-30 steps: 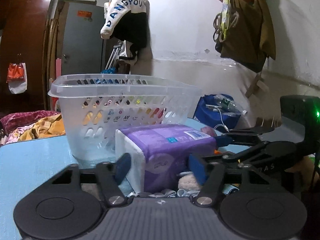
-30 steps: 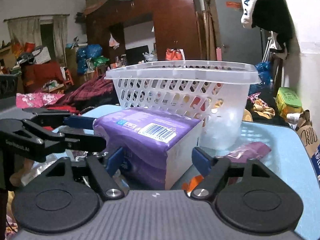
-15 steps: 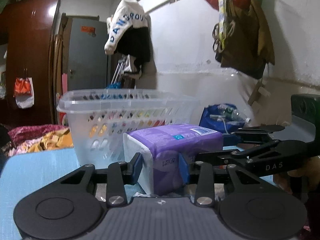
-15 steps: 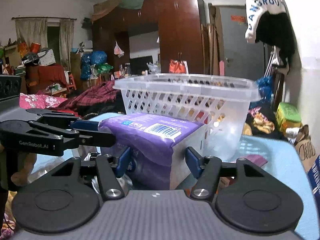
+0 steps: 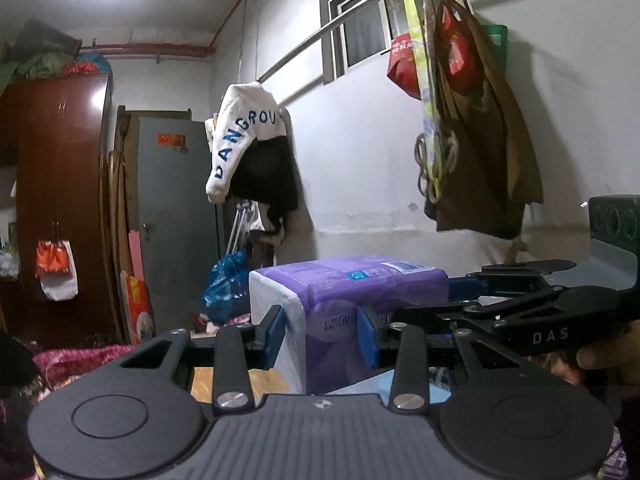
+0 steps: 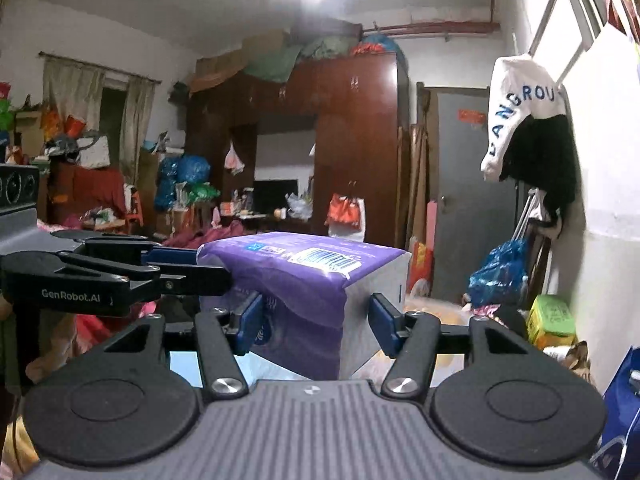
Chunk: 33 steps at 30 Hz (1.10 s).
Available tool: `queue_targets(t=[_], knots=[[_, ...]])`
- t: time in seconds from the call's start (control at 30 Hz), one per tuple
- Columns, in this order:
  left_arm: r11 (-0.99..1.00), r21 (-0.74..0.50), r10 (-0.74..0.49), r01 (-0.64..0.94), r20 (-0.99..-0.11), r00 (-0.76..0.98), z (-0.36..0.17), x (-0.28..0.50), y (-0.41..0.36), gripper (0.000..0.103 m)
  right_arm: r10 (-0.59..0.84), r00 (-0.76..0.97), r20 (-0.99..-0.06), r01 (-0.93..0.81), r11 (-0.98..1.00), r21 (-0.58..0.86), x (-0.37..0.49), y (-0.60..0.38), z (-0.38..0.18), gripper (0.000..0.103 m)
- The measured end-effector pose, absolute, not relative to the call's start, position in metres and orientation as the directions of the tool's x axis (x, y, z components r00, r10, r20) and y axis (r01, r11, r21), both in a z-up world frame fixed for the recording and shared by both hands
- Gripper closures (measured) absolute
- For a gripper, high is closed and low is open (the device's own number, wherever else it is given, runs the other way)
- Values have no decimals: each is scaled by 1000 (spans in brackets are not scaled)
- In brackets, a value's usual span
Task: Organize objects
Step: 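Carry the tissue pack over the basket and open both grippers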
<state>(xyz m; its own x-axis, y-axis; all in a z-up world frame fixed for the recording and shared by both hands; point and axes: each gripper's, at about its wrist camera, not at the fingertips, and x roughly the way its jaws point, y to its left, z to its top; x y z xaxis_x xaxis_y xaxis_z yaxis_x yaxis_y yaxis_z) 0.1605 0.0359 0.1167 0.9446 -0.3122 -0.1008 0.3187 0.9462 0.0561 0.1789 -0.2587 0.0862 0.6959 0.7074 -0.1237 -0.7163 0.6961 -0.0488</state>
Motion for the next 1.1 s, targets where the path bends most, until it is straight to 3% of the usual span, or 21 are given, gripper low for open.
queue_targets(t=[0.23, 0.43, 0.67, 0.83, 0.93, 1.0, 1.1], knots=[[954, 21, -292, 299, -160, 943, 120, 229, 45, 60, 681, 718, -144, -689, 725, -12, 230, -243, 98, 43], [964, -78, -267, 255, -300, 916, 82, 287, 66, 60, 669, 689, -279, -678, 731, 76, 292, -220, 66, 44], [976, -104, -217, 191, -411, 886, 63, 312, 74, 60, 647, 650, -399, -666, 738, 113, 322, -202, 36, 45], [982, -82, -190, 171, -436, 880, 58, 316, 68, 50, 635, 623, -457, -652, 744, 145, 327, -203, 31, 43], [983, -48, -179, 175, -426, 887, 59, 309, 67, 44, 628, 614, -478, -651, 746, 144, 324, -207, 32, 36], [990, -22, -139, 141, -378, 915, 63, 293, 71, 43, 590, 659, -466, -626, 774, 95, 317, -212, 34, 13], [992, -30, -124, 121, -291, 949, 71, 256, 78, 35, 558, 731, -393, -583, 810, 66, 298, -236, 42, 9]])
